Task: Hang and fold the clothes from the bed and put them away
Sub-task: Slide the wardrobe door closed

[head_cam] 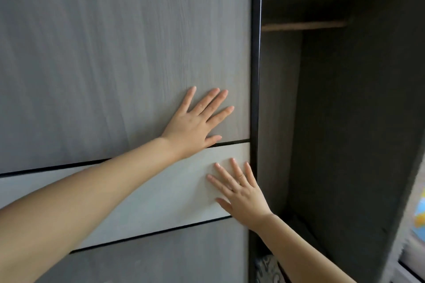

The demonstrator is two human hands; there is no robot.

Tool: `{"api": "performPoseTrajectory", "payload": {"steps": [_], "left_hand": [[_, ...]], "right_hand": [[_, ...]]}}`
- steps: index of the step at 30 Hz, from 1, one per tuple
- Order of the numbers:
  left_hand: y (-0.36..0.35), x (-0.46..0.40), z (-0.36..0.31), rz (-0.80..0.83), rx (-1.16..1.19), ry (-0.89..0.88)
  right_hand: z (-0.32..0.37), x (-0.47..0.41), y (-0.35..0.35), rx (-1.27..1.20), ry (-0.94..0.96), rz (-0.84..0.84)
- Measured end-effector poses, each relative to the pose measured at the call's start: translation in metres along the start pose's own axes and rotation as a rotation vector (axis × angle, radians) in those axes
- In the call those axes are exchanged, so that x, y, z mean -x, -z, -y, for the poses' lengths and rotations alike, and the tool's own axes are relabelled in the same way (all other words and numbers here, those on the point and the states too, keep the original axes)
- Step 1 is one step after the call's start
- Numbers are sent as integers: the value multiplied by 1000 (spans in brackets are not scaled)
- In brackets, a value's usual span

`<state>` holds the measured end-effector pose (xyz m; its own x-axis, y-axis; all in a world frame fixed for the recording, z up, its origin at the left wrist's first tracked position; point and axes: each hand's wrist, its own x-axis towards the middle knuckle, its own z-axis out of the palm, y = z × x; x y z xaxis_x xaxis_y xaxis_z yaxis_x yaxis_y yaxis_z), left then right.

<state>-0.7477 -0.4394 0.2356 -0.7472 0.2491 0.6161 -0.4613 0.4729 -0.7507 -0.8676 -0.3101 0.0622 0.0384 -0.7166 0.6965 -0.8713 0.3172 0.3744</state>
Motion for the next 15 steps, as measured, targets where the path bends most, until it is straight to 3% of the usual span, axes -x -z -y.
{"api": "performPoseTrajectory", "payload": {"steps": [4, 8, 15], "left_hand": [[4, -47, -12, 13, -35, -189], [6, -84, -40, 38, -30, -236], [10, -156, -99, -64, -6, -237]], "right_hand": [[-32, 24, 5, -78, -156, 159], [-50, 44, 11, -204, -327, 283], [-66, 42, 2, -628, -870, 192]]}}
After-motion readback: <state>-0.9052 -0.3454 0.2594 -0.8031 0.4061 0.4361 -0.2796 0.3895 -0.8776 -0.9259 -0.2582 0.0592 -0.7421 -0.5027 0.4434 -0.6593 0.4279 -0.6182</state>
